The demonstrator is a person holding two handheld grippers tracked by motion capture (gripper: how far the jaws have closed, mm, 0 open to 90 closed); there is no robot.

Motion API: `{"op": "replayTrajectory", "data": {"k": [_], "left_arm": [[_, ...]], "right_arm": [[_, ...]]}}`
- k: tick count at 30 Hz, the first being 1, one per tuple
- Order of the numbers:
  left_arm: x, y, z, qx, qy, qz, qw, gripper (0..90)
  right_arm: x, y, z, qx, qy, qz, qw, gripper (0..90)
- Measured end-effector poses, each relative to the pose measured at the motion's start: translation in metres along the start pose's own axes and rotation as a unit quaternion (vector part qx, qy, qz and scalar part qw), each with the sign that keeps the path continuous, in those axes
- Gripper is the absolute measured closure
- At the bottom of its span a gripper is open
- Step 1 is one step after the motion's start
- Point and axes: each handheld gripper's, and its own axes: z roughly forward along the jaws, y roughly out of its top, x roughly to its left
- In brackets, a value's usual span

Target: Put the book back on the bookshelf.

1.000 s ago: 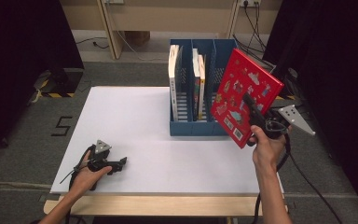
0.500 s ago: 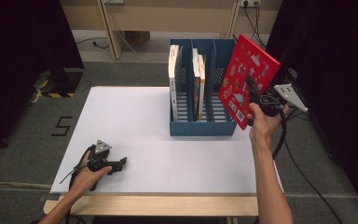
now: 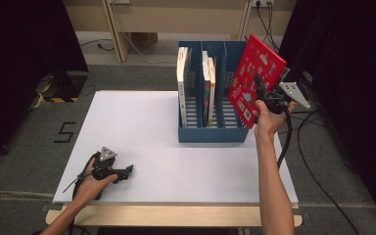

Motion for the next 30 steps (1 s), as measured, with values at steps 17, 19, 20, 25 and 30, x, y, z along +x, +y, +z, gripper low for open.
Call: {"op": "replayTrajectory", "data": {"k": [17, 19, 20, 25, 30], "left_arm": [[0.0, 0.0, 0.0, 0.0, 0.0, 0.0, 1.0, 13.2], [0.0, 0.0, 0.0, 0.0, 0.0, 0.0, 1.0, 13.3], [0.0, 0.0, 0.0, 0.001, 0.0, 0.0, 1.0, 13.3], [0.0, 0.0, 0.0, 0.0, 0.0, 0.0, 1.0, 13.3], [0.0, 0.0, 0.0, 0.0, 0.0, 0.0, 1.0, 13.3]], "right_arm": [[-0.004, -0.03, 0.032, 0.003, -0.017, 0.011, 0.9998, 78.9], [-0.005, -0.033, 0.036, 0.004, -0.018, 0.015, 0.9997, 78.8], [-0.005, -0.035, 0.037, 0.004, -0.02, 0.015, 0.9997, 78.8], [-0.007, -0.045, 0.047, 0.011, -0.032, 0.02, 0.9992, 78.7], [-0.008, -0.052, 0.056, 0.025, -0.04, 0.009, 0.9989, 78.6]]}}
